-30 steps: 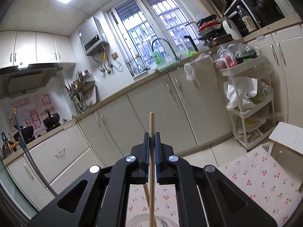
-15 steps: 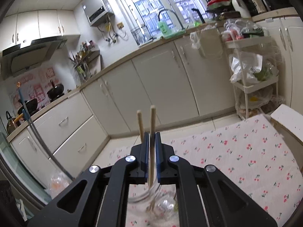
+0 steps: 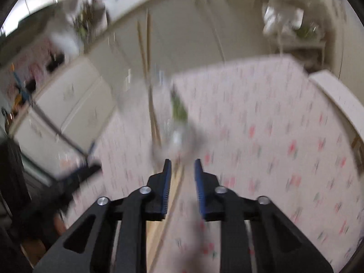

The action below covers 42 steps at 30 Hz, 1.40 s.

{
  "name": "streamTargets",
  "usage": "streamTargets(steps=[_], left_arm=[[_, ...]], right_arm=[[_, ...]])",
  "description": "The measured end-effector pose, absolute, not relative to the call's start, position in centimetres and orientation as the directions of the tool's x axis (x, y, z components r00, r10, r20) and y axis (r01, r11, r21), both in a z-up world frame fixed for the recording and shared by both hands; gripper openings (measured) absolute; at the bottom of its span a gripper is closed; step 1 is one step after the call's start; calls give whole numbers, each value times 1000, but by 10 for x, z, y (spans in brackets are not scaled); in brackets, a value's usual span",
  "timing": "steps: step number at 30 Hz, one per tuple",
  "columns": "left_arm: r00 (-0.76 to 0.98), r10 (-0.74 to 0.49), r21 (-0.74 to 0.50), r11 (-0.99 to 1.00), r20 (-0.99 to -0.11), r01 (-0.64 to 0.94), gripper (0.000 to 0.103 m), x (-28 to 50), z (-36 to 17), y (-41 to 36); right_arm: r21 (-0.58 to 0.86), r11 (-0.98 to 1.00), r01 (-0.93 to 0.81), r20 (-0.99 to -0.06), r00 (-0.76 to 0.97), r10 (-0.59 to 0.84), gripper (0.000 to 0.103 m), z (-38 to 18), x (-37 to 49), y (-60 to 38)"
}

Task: Organize utensils
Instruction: 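Grasp another chopstick with the left gripper while the right gripper grasps one too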

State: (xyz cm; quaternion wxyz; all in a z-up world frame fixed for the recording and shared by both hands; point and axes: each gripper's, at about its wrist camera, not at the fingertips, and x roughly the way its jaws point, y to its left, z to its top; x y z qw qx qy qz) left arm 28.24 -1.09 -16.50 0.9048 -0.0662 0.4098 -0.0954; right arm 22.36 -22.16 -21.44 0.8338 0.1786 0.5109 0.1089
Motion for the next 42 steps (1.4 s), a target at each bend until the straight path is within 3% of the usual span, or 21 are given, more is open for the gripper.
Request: streamTargets(steps=[17,38,40,42], left_arm=[[571,-216,-144,975,-792,170,58,284,-184,-33],[510,-103,29,970,-854,243,58,299,-206,-74],[500,-107,22,970,-859,244,53,305,-206,-73],[487,-116,13,967,-866,254,41,309,-205,-74]], right_arm=[[223,968,-114,-895,370,250,14,-224,223,-189],[260,959,-115,-897,340,284,11,-226,233,-215],[275,956,-105,-895,336,295,11,-227,235,-218],[280,955,-98,-896,332,296,11,-227,237,-218]])
